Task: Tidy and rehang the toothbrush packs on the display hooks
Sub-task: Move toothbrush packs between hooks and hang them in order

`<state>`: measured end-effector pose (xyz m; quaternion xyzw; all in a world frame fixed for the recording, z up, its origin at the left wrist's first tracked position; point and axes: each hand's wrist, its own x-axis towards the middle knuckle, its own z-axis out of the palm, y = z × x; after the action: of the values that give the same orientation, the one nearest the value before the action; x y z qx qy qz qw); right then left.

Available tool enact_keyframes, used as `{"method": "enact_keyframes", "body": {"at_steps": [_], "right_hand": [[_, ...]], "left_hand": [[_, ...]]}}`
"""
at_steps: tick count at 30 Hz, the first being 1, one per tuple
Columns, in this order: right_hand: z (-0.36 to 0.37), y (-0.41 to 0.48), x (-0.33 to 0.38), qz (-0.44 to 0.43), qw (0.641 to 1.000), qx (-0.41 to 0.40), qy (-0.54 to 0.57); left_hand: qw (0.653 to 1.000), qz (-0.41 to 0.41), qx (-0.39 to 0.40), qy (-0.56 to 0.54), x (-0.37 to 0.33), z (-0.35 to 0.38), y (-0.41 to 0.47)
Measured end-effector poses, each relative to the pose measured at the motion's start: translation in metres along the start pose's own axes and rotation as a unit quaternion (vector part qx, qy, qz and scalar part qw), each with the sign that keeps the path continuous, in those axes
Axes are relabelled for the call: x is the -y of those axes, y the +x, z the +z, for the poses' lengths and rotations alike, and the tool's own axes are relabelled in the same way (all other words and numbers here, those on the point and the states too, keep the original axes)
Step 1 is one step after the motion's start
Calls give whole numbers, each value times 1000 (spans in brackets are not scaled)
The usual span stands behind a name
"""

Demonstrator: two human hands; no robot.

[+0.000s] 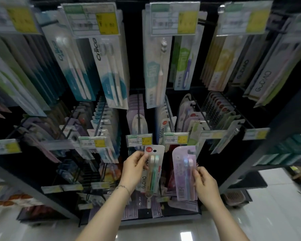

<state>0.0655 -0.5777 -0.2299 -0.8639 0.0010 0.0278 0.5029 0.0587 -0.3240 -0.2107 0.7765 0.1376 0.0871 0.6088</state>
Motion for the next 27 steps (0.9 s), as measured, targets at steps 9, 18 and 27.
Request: {"method": "enact_keyframes", "body": {"at_steps": [9,18,27], "right_hand": [[-37,35,-17,1,1000,10,-6],[-60,48,-35,-6,1000,10,-29],[-57,50,-35,-10,999,37,-30]], "left_hand": [[999,2,-13,29,-7,30,-4],[999,-2,0,52,-17,62,-6],[999,5,-3,35,-20,66,-15]]}}
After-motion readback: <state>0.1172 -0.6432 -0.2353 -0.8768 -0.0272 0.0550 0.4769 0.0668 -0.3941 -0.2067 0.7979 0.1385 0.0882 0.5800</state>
